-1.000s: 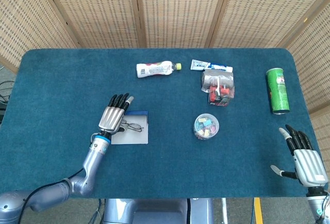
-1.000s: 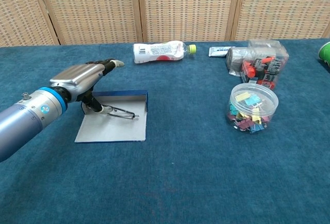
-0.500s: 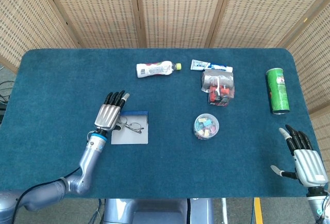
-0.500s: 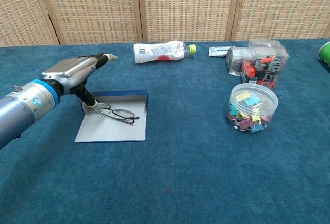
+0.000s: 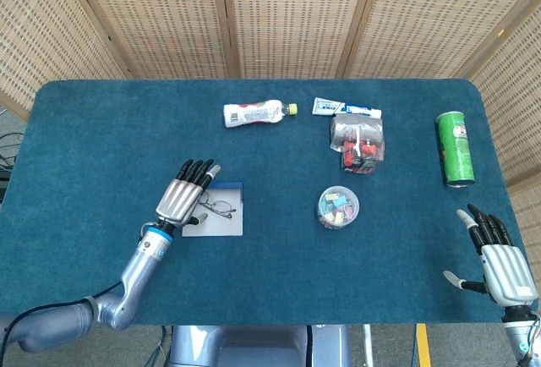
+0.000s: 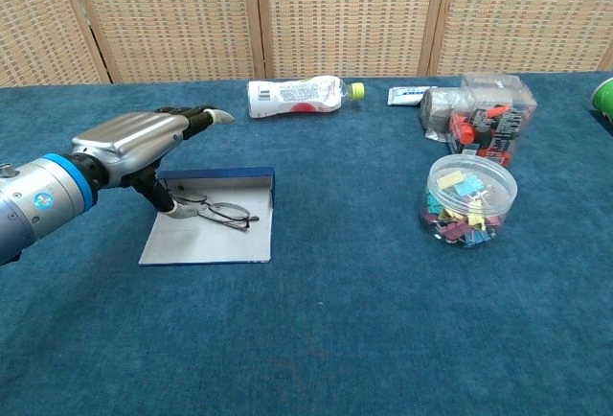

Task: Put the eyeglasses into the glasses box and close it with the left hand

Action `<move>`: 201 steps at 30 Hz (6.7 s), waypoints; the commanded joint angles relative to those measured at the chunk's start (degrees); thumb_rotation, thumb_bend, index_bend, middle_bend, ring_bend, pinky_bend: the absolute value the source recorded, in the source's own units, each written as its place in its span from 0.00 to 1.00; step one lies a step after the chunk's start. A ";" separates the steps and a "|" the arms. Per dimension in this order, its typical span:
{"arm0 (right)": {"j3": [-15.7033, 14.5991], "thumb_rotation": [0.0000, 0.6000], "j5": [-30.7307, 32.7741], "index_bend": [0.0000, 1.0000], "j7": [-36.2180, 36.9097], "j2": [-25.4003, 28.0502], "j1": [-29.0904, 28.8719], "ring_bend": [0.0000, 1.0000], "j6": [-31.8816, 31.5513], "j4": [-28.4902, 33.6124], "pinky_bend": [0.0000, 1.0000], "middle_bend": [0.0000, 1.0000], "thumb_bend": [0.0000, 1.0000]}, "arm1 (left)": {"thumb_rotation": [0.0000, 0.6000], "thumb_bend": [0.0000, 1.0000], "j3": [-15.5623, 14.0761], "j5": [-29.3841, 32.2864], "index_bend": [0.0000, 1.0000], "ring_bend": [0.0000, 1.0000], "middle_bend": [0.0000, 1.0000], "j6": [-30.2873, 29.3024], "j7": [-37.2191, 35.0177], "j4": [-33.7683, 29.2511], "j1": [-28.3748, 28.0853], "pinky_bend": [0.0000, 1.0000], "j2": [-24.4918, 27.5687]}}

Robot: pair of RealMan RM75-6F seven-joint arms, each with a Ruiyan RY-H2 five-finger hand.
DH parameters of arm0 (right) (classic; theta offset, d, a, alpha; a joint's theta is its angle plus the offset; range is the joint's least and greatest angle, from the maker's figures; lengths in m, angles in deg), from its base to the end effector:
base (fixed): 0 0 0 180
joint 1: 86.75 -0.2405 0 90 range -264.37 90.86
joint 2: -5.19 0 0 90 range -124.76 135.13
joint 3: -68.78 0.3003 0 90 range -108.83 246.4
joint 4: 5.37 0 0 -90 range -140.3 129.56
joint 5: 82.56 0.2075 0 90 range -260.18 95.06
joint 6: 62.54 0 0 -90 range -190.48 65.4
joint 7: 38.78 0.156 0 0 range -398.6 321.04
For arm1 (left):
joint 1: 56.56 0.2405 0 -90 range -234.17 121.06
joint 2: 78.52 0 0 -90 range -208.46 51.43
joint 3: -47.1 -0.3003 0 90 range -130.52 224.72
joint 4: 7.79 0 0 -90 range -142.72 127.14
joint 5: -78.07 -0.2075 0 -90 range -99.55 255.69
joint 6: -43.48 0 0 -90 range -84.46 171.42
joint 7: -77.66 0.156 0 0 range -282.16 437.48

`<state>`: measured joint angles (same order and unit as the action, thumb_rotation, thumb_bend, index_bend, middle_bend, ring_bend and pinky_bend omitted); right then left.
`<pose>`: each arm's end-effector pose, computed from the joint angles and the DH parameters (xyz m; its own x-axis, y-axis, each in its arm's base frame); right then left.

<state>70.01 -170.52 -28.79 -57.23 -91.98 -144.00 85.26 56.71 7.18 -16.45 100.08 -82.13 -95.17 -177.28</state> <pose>-0.3580 -0.1925 0.1794 0.2932 -0.0927 0.9515 -0.9561 -0.0304 0.2916 -0.1901 0.3690 -0.0588 0.4988 0.1589 0.8520 0.8263 -0.3840 -0.4121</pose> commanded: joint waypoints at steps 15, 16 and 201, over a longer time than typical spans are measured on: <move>-0.11 1.00 -0.16 0.00 1.33 0.21 -0.14 0.00 0.27 -0.20 0.00 0.00 0.00 | 1.00 0.22 3.73 7.84 0.00 0.00 0.00 4.26 9.96 7.00 -5.66 0.00 -8.11; -0.11 1.00 -0.15 0.00 1.41 0.23 -0.16 0.00 0.30 -0.20 0.00 0.00 0.00 | 1.00 0.22 3.97 8.04 0.00 0.00 0.00 4.31 10.04 7.48 -5.94 0.00 -8.39; 0.00 1.00 0.56 0.00 -0.53 0.19 -0.14 0.00 0.35 0.86 0.00 0.00 0.00 | 1.00 0.52 -13.25 -18.54 0.70 0.00 0.00 -8.61 -29.14 9.37 10.74 0.00 13.17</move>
<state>70.01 -169.95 -29.32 -57.04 -92.12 -143.64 86.11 43.93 -10.96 -24.53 71.26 -72.77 -84.92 -164.68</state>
